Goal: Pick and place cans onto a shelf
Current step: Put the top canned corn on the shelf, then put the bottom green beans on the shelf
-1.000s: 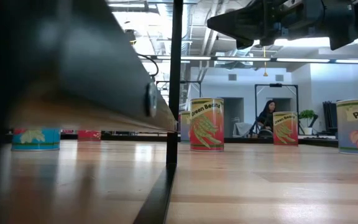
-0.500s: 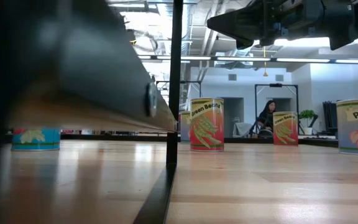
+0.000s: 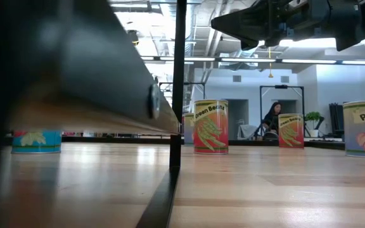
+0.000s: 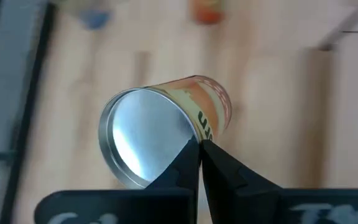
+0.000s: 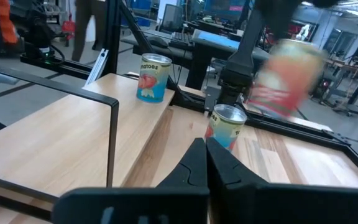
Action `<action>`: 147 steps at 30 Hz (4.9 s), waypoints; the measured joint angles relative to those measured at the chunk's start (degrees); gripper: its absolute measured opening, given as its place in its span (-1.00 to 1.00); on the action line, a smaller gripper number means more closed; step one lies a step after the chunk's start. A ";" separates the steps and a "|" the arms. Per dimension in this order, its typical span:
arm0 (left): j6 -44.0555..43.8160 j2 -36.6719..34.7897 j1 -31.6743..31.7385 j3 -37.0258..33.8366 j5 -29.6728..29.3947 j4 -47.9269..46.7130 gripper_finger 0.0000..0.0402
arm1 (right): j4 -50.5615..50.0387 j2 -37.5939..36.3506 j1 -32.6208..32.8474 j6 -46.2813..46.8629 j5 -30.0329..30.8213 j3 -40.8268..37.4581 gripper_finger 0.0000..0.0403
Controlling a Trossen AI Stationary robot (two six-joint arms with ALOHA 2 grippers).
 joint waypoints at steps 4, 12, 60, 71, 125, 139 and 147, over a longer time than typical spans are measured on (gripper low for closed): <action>-11.71 4.05 -12.41 1.70 -2.24 -2.50 -1.00 | -0.13 0.00 0.00 0.31 0.00 0.00 -0.98; -27.37 14.88 -26.92 5.28 -2.46 -5.46 -1.00 | -0.10 0.01 -0.02 0.78 0.00 0.00 -0.98; -42.54 24.60 -41.60 5.84 5.08 -2.80 -1.00 | -0.44 0.02 -0.02 1.18 0.00 0.04 -0.98; -42.57 24.66 -41.57 5.84 6.47 -3.32 -0.91 | -0.50 0.02 -0.02 1.32 0.00 0.04 -0.98; 11.83 -6.81 -3.27 -47.86 15.78 85.44 -1.00 | -15.62 -8.07 -0.24 5.44 9.01 2.02 -0.98; 17.37 -6.83 4.76 -58.00 18.59 110.58 -1.00 | -75.52 -17.77 -3.24 17.53 15.08 20.96 -0.98; 17.34 -6.81 5.77 -59.54 18.50 111.66 -1.00 | -83.74 -18.62 -0.91 25.93 15.17 20.98 -0.98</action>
